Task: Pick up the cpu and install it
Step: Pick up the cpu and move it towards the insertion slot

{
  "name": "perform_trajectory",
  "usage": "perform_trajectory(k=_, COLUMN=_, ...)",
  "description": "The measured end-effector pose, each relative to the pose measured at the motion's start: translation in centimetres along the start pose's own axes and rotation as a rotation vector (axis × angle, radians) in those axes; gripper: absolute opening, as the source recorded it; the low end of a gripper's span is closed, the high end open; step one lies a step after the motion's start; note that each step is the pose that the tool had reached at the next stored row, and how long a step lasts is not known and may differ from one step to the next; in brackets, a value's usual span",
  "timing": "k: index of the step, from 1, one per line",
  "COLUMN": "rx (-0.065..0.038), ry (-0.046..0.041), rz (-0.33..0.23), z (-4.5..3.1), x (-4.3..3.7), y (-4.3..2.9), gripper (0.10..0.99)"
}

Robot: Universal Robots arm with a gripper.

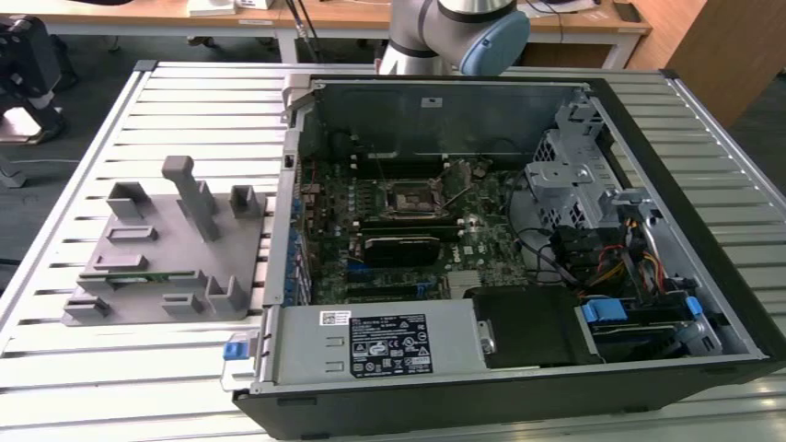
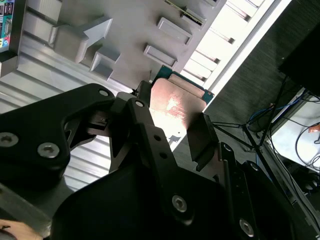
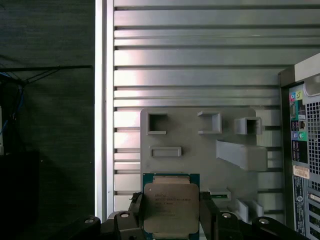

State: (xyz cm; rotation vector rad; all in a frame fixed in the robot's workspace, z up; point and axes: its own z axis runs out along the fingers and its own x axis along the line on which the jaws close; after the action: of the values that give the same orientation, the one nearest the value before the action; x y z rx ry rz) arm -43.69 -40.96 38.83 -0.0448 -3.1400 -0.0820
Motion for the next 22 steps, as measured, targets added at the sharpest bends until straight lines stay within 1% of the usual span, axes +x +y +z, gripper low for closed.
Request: perform_trajectory(k=22, rx=0.000, ry=-0.0001, rz=0.000, z=-0.49, x=0.00, y=0.03, gripper=0.537)
